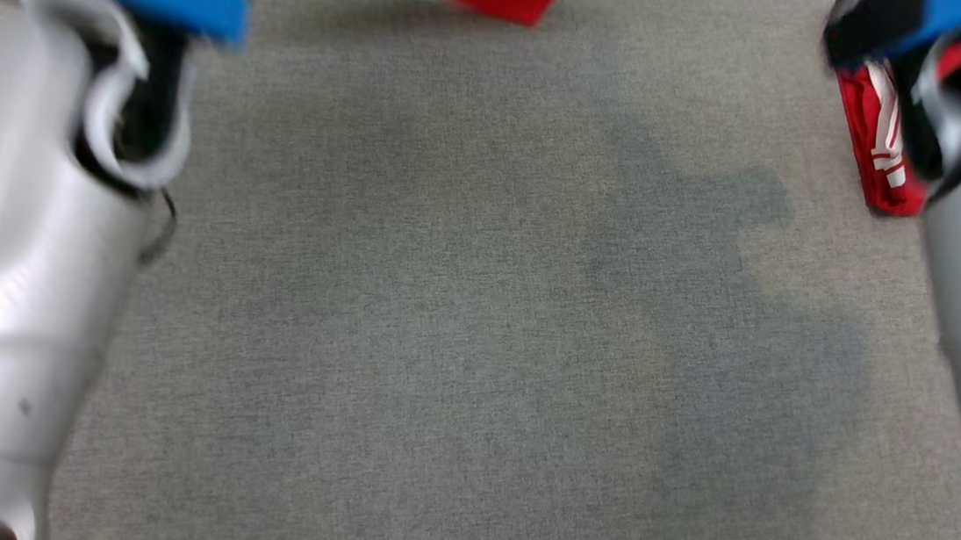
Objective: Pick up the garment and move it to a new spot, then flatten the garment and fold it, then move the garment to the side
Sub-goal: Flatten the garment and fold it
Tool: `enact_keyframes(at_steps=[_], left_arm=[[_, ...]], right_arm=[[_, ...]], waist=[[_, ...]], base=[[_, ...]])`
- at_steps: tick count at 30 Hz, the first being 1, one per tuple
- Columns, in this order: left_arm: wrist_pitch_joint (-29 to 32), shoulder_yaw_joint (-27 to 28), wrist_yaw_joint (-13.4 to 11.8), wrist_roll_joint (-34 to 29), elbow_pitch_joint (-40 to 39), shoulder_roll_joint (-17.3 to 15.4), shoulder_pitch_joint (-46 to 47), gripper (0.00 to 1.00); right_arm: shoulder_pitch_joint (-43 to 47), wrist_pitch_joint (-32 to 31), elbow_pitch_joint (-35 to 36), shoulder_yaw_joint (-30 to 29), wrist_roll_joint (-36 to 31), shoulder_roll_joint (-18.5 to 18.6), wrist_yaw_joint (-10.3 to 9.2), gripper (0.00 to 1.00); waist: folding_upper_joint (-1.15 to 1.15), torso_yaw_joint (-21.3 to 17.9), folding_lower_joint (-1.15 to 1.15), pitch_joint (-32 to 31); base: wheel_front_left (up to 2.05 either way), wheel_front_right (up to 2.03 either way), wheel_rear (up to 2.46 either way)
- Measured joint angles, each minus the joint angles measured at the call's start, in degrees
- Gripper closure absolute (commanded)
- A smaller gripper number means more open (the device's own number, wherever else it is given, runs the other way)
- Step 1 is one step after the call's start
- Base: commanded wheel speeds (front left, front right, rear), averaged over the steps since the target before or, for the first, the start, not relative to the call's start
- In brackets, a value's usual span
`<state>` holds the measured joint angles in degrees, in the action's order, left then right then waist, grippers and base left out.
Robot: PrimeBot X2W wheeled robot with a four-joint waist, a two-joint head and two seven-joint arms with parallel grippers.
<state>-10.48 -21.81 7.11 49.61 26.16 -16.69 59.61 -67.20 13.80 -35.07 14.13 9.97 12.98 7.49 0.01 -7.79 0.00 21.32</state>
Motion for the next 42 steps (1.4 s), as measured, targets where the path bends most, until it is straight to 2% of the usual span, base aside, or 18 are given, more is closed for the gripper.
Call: enact_keyframes(at_steps=[2,7,12,17,23,30,34,37,42], left_arm=[[-0.8,-3.0,0.0,0.7,-0.5,-0.4,-4.4,1.0],[-1.9,-12.1,0.0,4.6,-3.7,-3.0,-18.2,1.0],[-2.3,-17.6,0.0,6.6,-5.0,-7.1,-31.5,1.0],[-1.9,-19.5,-0.4,8.6,-9.8,-10.0,-41.8,1.0],[4.2,-22.9,-4.9,9.6,-17.8,-14.6,-50.8,1.0],[11.0,-25.3,-11.8,12.7,-30.5,-20.1,-60.4,1.0],[13.6,-26.4,-14.3,13.5,-37.4,-22.1,-62.6,1.0],[12.9,-24.9,-15.3,14.1,-41.1,-22.0,-62.8,1.0],[12.9,-23.1,-14.9,14.9,-41.0,-19.8,-58.4,1.0]], right_arm=[[4.2,-1.4,-1.4,2.3,0.8,0.8,0.0,1.0],[18.6,-9.9,-2.2,5.7,9.4,2.3,0.0,1.0],[33.1,-18.1,5.1,6.6,14.9,5.6,0.0,1.0],[47.0,-26.6,15.7,2.7,16.5,7.0,0.0,1.0],[63.3,-39.2,30.8,-5.0,15.2,6.3,0.0,1.0],[79.0,-54.9,49.0,-13.8,12.8,0.9,0.0,1.0],[84.6,-62.0,57.1,-17.4,11.2,-2.0,0.0,1.0],[85.0,-62.9,60.9,-20.0,9.8,-3.0,-0.01,1.0],[78.5,-62.6,60.3,-19.1,10.0,-0.1,-0.01,1.0]], waist=[[0.01,0.1,0.0,-0.6],[0.0,0.8,0.01,-3.3],[-0.01,1.0,0.01,-7.0],[-0.02,0.9,0.02,-10.5],[-0.02,2.1,0.02,-13.7],[-0.02,3.5,0.01,-14.7],[-0.02,4.4,0.01,-14.1],[-0.02,5.2,0.0,-13.8],[-0.02,6.2,0.0,-13.5]], base=[[0.0,0.0,0.0],[0.0,0.0,0.0],[0.0,0.0,0.0],[0.0,0.0,0.0],[0.0,0.0,0.0],[0.0,0.0,0.0],[0.0,0.0,0.0],[0.0,0.0,0.0],[0.0,0.0,0.0]])
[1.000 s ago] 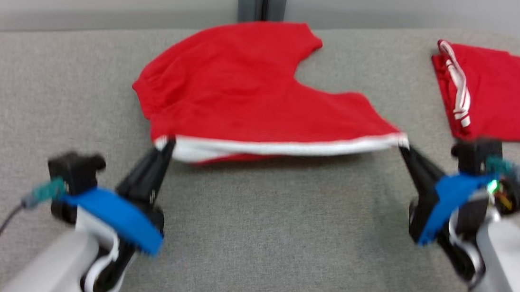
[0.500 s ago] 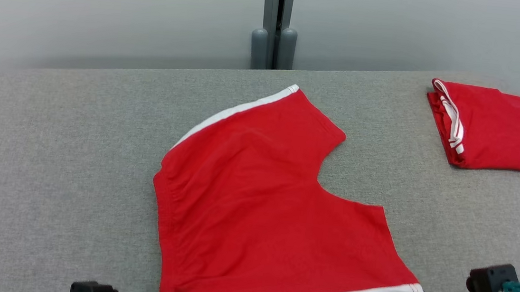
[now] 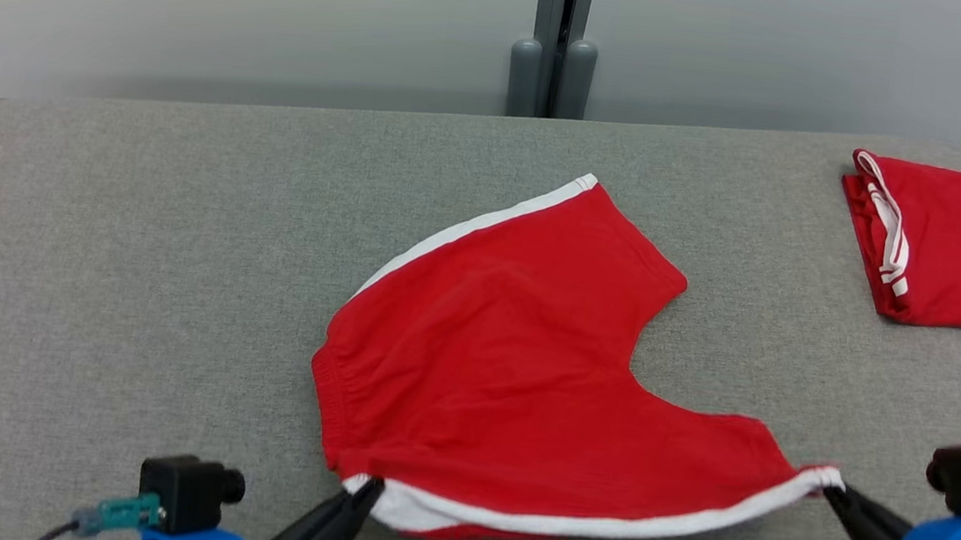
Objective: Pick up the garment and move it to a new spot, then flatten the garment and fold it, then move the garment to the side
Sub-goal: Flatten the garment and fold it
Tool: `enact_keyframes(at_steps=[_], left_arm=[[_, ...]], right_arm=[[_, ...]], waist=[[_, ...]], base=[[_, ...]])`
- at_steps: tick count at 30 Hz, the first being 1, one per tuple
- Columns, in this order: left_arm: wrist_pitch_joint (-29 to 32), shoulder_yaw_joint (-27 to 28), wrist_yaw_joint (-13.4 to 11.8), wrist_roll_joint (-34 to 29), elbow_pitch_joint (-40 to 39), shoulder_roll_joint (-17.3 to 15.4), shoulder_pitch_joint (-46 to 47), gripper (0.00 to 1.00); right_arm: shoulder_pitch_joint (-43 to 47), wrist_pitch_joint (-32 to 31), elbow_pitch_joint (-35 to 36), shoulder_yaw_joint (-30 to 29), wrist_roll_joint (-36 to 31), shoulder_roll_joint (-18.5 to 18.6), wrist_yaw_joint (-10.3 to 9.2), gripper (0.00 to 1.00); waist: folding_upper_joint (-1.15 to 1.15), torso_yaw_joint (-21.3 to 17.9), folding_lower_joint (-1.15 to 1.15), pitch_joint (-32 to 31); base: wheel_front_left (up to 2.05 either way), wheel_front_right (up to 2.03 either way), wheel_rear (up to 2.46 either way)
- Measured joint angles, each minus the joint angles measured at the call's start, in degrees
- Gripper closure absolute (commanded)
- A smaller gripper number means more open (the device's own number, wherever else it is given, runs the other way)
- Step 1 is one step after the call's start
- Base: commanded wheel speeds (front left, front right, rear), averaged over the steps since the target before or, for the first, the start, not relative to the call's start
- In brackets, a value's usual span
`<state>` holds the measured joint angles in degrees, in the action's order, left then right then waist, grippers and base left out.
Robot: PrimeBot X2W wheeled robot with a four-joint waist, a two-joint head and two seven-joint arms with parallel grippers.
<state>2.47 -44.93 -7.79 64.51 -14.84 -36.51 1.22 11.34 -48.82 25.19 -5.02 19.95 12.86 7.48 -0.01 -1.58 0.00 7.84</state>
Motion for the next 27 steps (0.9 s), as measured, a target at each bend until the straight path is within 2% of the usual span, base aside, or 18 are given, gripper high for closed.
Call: enact_keyframes(at_steps=[4,13,18,27], left_arm=[[0.1,1.9,1.3,0.8,3.7,2.9,5.6,1.0],[-0.1,6.3,1.3,4.0,13.4,8.0,14.3,1.0],[-0.6,7.0,1.3,3.5,18.4,11.0,19.6,1.0],[-2.8,7.0,0.7,1.8,26.8,16.8,26.2,1.0]], right_arm=[[-10.0,1.5,-5.1,3.3,1.4,4.5,0.01,1.0],[-32.8,8.2,-20.9,13.0,5.5,11.7,0.0,1.0],[-42.6,13.0,-30.4,17.1,6.9,12.7,0.01,1.0],[-56.4,20.3,-44.3,23.3,7.5,12.3,0.01,1.0]], waist=[[0.0,0.3,0.0,0.8],[0.02,2.1,-0.01,3.6],[0.02,4.1,-0.01,6.2],[0.02,7.8,-0.01,12.1]], base=[[0.0,0.0,0.0],[0.0,0.0,0.0],[0.0,0.0,0.0],[0.0,0.0,0.0]])
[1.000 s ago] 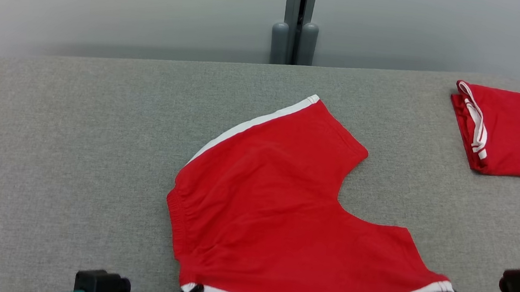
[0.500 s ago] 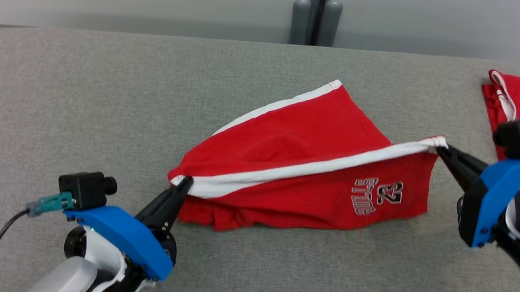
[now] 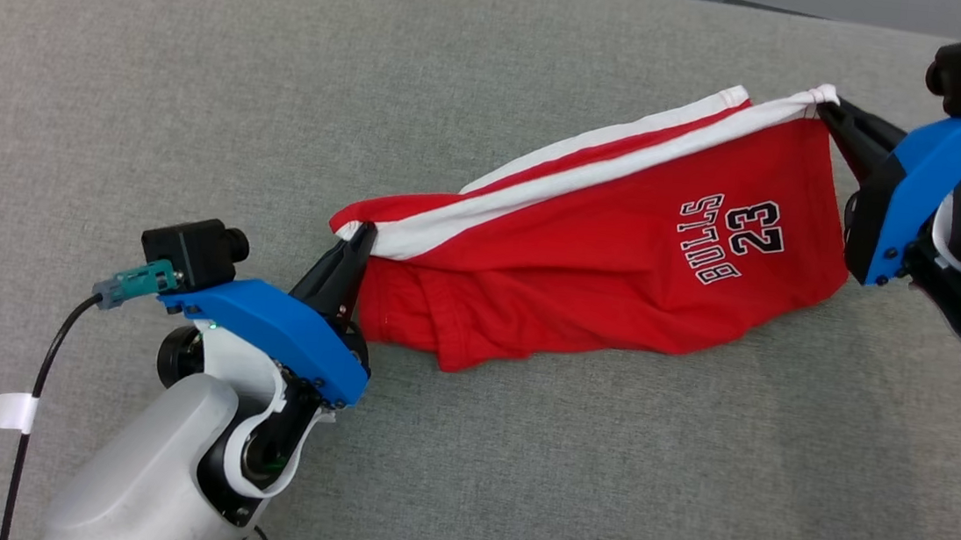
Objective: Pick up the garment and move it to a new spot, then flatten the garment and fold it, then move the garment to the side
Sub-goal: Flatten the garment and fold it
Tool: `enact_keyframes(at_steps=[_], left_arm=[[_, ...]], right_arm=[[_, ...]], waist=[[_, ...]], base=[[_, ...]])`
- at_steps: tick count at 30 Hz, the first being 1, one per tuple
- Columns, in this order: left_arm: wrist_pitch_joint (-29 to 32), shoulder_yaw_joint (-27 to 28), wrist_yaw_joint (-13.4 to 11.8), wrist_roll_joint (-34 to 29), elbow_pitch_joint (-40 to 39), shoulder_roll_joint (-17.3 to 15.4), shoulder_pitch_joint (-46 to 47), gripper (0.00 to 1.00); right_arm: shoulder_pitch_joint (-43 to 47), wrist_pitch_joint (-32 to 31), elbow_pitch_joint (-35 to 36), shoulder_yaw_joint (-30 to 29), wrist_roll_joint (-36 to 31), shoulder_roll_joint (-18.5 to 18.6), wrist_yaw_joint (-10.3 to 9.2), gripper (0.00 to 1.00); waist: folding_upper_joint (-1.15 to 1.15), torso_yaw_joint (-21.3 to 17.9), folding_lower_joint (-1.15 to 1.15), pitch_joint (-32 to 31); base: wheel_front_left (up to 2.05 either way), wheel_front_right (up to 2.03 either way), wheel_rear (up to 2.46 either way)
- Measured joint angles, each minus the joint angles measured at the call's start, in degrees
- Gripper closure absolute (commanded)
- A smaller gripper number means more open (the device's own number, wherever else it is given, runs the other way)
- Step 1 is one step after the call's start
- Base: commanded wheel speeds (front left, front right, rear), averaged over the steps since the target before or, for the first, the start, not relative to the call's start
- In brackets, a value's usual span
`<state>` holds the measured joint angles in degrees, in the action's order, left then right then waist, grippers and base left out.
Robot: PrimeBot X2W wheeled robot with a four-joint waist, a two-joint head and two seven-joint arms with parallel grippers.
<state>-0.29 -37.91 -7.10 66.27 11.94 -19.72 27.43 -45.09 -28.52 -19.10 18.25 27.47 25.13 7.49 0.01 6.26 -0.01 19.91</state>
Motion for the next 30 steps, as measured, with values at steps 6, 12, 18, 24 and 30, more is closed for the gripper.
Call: enact_keyframes(at_steps=[6,12,18,24,30], left_arm=[[-1.7,-0.1,0.6,-0.8,4.0,2.8,3.1,1.0],[-2.6,-0.7,1.4,-1.4,7.0,4.9,5.1,0.0],[-4.3,-1.2,2.9,-1.5,8.2,6.0,5.4,0.0],[-11.2,-0.8,3.9,-4.6,7.8,4.8,1.8,0.0],[-14.5,3.5,2.5,-13.0,7.9,3.3,-3.8,0.0]], right_arm=[[-6.0,3.9,-7.4,2.2,-0.7,-0.2,0.0,1.0],[-9.3,6.5,-13.7,3.2,-1.1,-0.7,0.0,0.0],[-10.0,11.1,-18.0,3.2,-0.6,-1.8,-0.01,0.0],[-7.7,13.1,-20.9,3.6,2.2,-2.3,0.0,0.0],[-4.3,15.9,-23.0,0.6,4.0,-2.6,-0.01,0.0]], waist=[[0.0,2.7,0.0,2.9],[0.01,4.2,0.0,4.2],[0.01,4.6,0.0,3.2],[-0.01,4.8,0.02,0.1],[-0.02,4.7,0.02,-2.9]], base=[[0.0,0.0,0.0],[0.0,0.0,0.0],[0.0,0.0,0.0],[0.0,0.0,0.0],[0.0,0.0,0.0]])
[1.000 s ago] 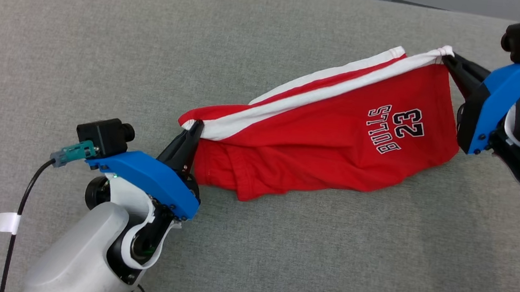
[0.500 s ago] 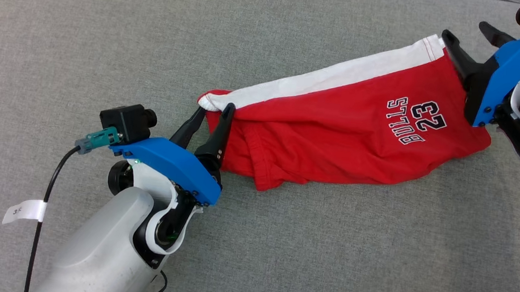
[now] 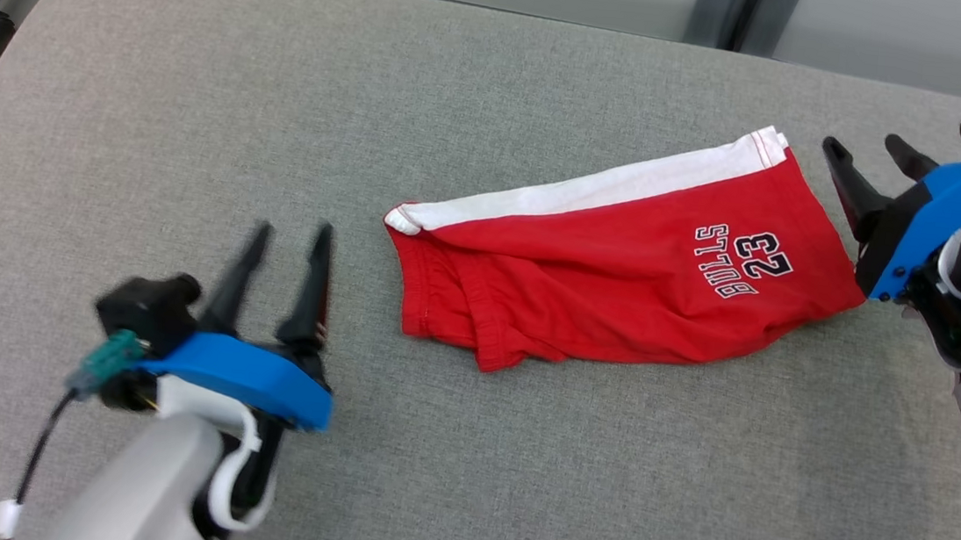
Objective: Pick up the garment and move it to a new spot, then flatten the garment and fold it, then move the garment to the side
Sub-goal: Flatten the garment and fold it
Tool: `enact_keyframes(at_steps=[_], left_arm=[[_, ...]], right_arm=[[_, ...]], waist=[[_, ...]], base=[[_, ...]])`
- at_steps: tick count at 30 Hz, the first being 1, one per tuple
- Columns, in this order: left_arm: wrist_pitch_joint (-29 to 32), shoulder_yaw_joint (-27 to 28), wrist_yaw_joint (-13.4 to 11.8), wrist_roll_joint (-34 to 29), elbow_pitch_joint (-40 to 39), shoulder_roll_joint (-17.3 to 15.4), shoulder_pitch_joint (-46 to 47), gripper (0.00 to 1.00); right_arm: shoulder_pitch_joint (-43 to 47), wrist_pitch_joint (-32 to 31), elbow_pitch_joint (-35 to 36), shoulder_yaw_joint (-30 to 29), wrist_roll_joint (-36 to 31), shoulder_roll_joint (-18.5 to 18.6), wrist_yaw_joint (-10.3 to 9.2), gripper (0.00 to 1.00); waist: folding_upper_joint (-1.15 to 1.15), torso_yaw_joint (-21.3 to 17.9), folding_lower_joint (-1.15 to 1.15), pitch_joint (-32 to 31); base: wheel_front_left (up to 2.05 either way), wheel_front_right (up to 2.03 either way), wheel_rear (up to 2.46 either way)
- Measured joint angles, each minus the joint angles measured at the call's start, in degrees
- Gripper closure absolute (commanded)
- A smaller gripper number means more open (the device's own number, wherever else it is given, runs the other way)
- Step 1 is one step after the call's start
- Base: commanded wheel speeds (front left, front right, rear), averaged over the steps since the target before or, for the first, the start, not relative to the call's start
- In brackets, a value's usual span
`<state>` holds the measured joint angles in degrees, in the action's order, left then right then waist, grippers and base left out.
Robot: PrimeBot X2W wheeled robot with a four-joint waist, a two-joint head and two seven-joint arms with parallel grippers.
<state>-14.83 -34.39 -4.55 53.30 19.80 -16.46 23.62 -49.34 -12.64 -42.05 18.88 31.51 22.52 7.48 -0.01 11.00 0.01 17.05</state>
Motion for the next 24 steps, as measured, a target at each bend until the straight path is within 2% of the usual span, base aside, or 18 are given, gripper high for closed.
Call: enact_keyframes(at_steps=[1,2,3,4,5,9,12,13,14,15,17,24], left_arm=[[-0.2,4.8,-0.8,-7.9,-2.5,0.0,-1.0,0.0],[-0.2,4.8,-0.8,-7.9,-2.5,0.0,-1.0,0.0],[-0.2,10.2,-0.9,-13.4,-5.4,1.4,-3.5,0.0],[-0.2,10.2,-0.9,-13.4,-5.4,1.4,-3.5,0.0],[-0.2,14.1,0.0,-18.9,-7.1,3.2,-6.9,0.0],[-0.2,21.0,2.6,-27.0,-9.5,6.4,-10.5,0.0],[-0.2,24.1,5.1,-31.3,-9.9,8.3,-12.5,0.0],[-0.2,24.1,5.1,-31.3,-9.9,8.3,-12.5,0.0],[-0.2,26.0,6.7,-33.4,-10.0,9.3,-13.1,0.0],[-0.2,26.0,6.7,-33.4,-10.0,9.3,-13.1,0.0],[-0.2,27.7,8.7,-35.8,-9.9,10.3,-13.5,0.0],[-0.2,29.3,11.0,-38.8,-9.1,11.8,-14.2,0.0]], right_arm=[[0.8,0.6,-0.6,-1.0,0.5,0.0,0.0,0.0],[0.8,0.6,-0.6,-1.0,0.5,0.0,0.0,0.0],[1.7,1.1,-0.9,-1.8,1.3,-0.1,0.0,0.0],[1.7,1.1,-0.9,-1.8,1.3,-0.1,0.0,0.0],[2.1,1.3,-1.3,-2.7,2.2,-0.5,0.0,0.0],[2.9,2.0,-2.7,-4.3,2.9,-0.8,0.0,0.0],[3.0,2.5,-4.0,-5.4,2.9,-0.8,0.0,0.0],[3.0,2.5,-4.0,-5.4,2.9,-0.8,0.0,0.0],[2.9,2.7,-5.1,-6.4,2.8,-0.8,0.0,0.0],[2.9,2.7,-5.1,-6.4,2.8,-0.8,0.0,0.0],[2.4,3.0,-7.0,-7.6,2.3,-0.9,0.0,0.0],[1.3,3.0,-12.0,-9.4,-0.2,-1.7,0.0,0.0]], waist=[[0.0,0.0,0.0,-0.5],[0.0,0.0,0.0,-0.5],[0.0,0.2,0.0,-0.7],[0.0,0.2,0.0,-0.7],[0.0,0.4,0.0,-0.7],[0.0,1.2,-0.01,-0.5],[0.0,2.1,-0.01,0.1],[0.0,2.1,-0.01,0.1],[0.0,2.7,-0.01,0.7],[0.0,2.7,-0.01,0.7],[0.0,3.7,-0.01,1.8],[0.0,6.0,-0.02,4.1]], base=[[0.0,0.0,0.0],[0.0,0.0,0.0],[0.0,0.0,0.0],[0.0,0.0,0.0],[0.0,0.0,0.0],[0.0,0.0,0.0],[0.0,0.0,0.0],[0.0,0.0,0.0],[0.0,0.0,0.0],[0.0,0.0,0.0],[0.0,0.0,0.0],[0.0,0.0,0.0]])
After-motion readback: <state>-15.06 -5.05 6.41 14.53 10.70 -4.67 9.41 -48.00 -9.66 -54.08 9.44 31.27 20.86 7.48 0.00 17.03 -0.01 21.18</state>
